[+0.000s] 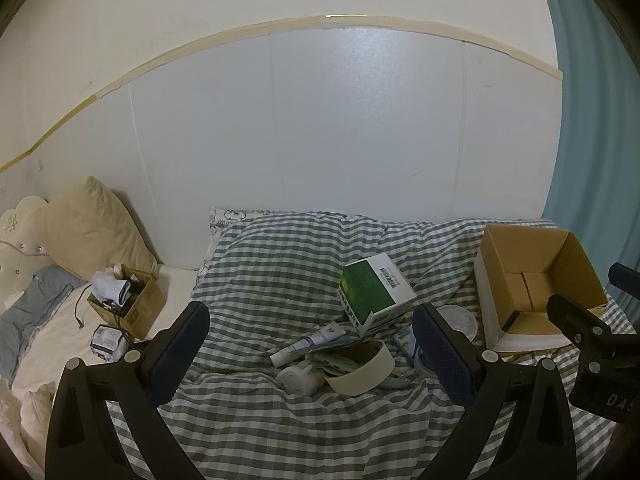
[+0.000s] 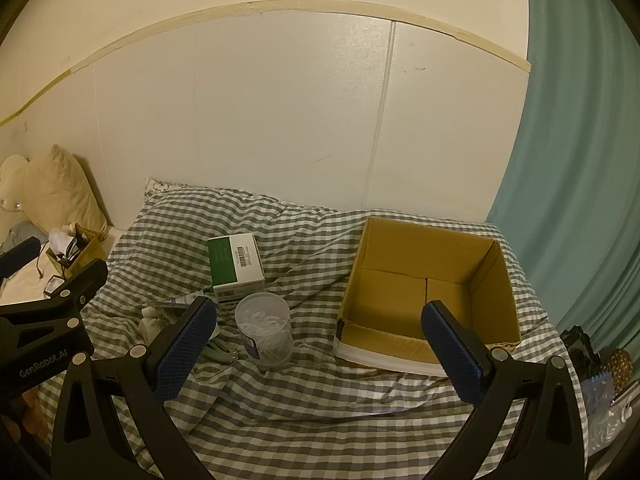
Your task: Organize objects
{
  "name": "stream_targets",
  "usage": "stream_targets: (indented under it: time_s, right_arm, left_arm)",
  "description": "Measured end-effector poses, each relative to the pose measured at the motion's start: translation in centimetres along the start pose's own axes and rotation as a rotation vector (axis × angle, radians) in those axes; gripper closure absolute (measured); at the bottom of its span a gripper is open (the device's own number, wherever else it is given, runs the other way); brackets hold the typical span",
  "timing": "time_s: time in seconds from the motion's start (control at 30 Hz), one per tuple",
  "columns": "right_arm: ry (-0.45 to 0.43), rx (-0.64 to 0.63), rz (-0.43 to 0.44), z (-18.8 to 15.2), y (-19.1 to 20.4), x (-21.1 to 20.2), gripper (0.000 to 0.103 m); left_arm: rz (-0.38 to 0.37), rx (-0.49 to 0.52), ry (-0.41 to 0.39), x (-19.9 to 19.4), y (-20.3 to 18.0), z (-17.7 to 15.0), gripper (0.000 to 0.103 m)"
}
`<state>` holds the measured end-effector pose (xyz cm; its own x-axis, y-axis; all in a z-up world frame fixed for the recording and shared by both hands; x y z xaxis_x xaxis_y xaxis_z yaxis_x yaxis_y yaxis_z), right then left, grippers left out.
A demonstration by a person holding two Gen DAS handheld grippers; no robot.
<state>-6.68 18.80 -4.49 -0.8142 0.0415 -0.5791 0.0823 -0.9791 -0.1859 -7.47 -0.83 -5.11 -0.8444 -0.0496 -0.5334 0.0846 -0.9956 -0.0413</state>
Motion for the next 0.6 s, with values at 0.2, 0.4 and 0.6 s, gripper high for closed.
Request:
stream_targets:
  time_s: [0.2,0.4,0.6]
  right_arm:
    - [0.001,-0.004,0.005,-0.02,0.16,0.07,0.000]
    - [0.004,-0.004,0.010,-0.06,0.08,0.23,0.000]
    - [0.003,-0.007,0.015,0.00,0.25,0.20,0.000]
  left_arm:
    - [0.000,0.000,0.000,-0.05,0.08,-0.02,0.000]
    - [0.002,0.000,0.006,-0.10,0.28,-0.15,0.000]
    - [0.004,0.002,0.006,-0.08,0.33,-0.18,0.000]
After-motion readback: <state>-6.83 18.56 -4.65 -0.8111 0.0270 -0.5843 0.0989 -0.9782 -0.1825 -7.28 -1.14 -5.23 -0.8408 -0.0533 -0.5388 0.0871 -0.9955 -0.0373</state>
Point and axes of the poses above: each gripper's, at about its wrist camera, not at the fingertips, and x roughly the way its jaws point, y to its left, z to its top, the point moved 9 cm from there along x, roughly the way its jaws point, and after that the axes turned 7 degrees about -x, right-handed, at the moved point
